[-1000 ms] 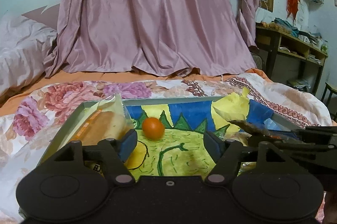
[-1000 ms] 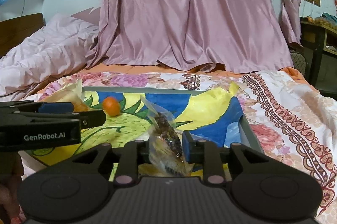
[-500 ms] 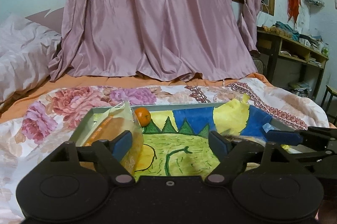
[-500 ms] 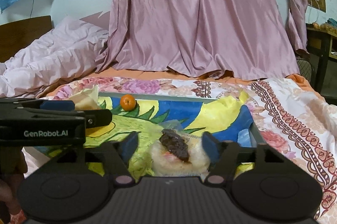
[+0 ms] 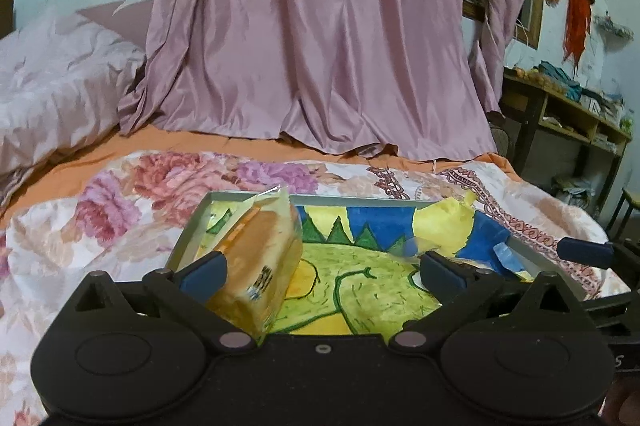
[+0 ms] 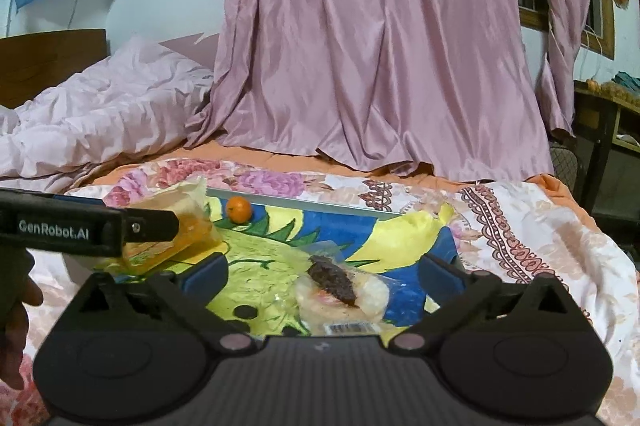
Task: Organize snacks
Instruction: 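Lift both grippers out of the tray back toward the snack pile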
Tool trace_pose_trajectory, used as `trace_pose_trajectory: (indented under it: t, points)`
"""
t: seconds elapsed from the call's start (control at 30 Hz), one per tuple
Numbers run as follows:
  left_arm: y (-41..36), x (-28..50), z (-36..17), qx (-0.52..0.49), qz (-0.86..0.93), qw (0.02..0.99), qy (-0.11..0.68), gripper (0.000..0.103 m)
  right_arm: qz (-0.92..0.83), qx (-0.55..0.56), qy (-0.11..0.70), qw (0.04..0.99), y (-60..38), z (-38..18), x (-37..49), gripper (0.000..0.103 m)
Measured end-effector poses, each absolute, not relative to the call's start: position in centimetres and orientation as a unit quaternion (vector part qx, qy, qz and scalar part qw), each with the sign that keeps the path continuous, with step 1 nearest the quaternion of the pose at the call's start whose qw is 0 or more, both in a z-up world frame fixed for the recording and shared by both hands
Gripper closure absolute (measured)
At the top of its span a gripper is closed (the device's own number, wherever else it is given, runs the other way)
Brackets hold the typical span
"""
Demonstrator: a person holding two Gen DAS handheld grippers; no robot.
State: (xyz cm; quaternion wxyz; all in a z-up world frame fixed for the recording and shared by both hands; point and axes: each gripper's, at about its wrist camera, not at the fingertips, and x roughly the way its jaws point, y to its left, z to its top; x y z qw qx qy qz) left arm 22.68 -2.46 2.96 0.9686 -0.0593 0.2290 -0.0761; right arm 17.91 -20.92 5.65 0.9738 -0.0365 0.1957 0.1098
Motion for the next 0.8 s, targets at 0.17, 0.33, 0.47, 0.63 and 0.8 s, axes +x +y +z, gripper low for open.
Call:
trace_pose_trajectory:
  t: [0.17,0.33,0.47,0.63,0.8]
  points:
    - [-1.7,20.8,3.5,-0.057,-0.075,0.969,0.227,0.001,0.123,-0.020,0.192,0.973,-20.7,6.2,16.1,0.000]
    - [-1.1,18.5,3.6,-0.044,-0.074,0.970,0.229,0.001,0.139,-0.011,0.190,0.972,-20.5,6.7,13.4,0.000]
    - [-0.7,16.3,3.8,-0.035,-0.071,0.970,0.231,0.001,0.155,-0.022,0.190,0.969,-20.1,6.9,10.7,0.000]
    - [-0.5,13.1,3.5,-0.011,-0.071,0.969,0.236,0.001,0.157,-0.045,0.191,0.968,-19.4,6.7,7.8,0.000]
    - [-0.3,10.5,3.4,-0.005,-0.072,0.967,0.244,0.001,0.161,-0.042,0.186,0.968,-19.4,6.9,4.7,0.000]
